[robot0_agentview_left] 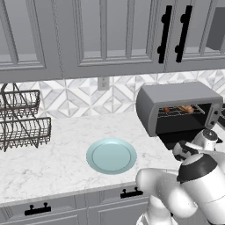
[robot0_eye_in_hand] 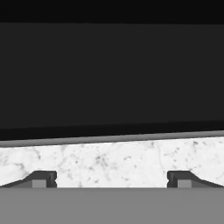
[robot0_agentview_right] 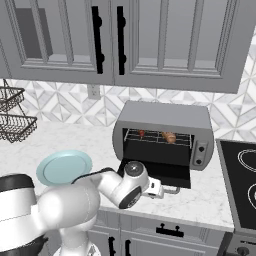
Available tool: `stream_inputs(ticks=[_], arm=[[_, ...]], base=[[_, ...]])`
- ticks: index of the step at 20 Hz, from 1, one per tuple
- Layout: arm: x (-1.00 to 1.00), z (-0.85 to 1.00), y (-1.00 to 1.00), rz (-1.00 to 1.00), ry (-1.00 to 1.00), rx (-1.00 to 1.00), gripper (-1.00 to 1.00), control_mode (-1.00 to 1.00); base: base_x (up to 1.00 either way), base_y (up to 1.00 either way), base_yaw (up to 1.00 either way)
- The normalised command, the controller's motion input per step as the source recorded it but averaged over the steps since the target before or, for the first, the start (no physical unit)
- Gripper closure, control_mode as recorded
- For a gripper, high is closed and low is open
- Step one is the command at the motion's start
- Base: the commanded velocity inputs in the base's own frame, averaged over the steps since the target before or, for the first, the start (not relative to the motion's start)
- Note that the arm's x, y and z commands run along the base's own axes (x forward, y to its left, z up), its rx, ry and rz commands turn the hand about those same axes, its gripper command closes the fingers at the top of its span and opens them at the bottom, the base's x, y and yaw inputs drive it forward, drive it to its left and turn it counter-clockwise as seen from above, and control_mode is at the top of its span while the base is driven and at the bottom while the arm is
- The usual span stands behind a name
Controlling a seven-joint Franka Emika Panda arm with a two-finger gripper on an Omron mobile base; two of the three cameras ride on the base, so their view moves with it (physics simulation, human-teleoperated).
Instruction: Pick up the kebab skewer and baguette bread, and place them inside the toaster oven. Close the toaster oven door and start by setting the timer.
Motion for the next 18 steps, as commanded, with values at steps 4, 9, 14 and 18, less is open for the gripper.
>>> stream_inputs(ticks=[4,9,14,18], arm=[[0.19,0.0,0.01,0.0,-0.06,0.07,-1.0,-1.0],[0.43,0.0,0.0,0.0,-0.1,0.03,-1.0,-1.0],[0.46,0.0,0.0,-0.02,-0.12,0.01,-1.0,-1.0],[0.24,0.01,0.0,-0.05,-0.08,0.0,-1.0,-1.0]], base=[[0.0,0.0,0.0],[0.0,0.0,0.0],[0.0,0.0,0.0],[0.0,0.0,0.0]])
